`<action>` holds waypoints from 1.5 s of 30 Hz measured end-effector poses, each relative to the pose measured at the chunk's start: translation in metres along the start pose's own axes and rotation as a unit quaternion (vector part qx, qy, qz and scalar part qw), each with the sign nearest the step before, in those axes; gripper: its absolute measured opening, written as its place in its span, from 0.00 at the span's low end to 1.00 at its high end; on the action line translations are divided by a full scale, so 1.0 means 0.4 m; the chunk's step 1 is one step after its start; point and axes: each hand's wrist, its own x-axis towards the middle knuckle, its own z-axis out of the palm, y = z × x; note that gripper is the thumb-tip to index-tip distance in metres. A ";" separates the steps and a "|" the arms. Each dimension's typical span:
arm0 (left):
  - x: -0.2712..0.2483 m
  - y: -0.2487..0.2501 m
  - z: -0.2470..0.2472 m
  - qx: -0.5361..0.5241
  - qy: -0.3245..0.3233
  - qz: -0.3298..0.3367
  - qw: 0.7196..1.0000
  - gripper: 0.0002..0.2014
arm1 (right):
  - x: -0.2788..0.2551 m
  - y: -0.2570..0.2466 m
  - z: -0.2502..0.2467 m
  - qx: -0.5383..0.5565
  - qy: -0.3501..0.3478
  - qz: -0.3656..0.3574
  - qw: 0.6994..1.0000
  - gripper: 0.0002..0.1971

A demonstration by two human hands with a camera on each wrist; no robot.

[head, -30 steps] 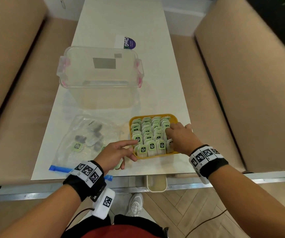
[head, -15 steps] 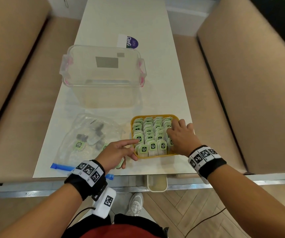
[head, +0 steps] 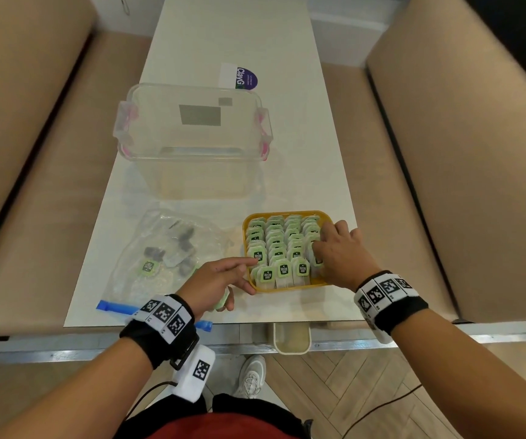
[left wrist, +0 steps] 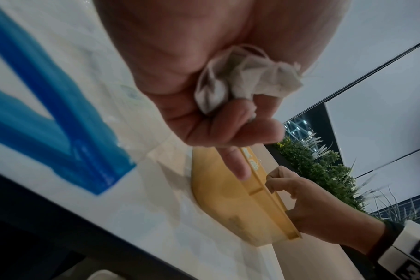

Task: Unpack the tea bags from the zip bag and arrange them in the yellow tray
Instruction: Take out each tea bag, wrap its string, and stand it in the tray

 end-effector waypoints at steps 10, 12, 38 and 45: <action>-0.014 -0.008 -0.030 -0.163 0.040 -0.025 0.985 0.30 | -0.049 -0.235 -0.167 0.347 0.108 -0.143 0.921 0.16; -0.015 -0.007 -0.029 -0.201 0.054 -0.027 0.978 0.32 | -0.049 -0.302 -0.166 0.368 0.085 -0.168 0.911 0.21; -0.060 0.018 -0.039 -0.298 0.015 0.016 0.954 0.22 | 0.007 -0.344 -0.191 0.642 0.003 0.051 0.765 0.08; -0.050 0.021 -0.031 -0.285 0.039 0.026 0.957 0.14 | -0.006 -0.277 -0.217 0.673 -0.001 0.074 0.736 0.08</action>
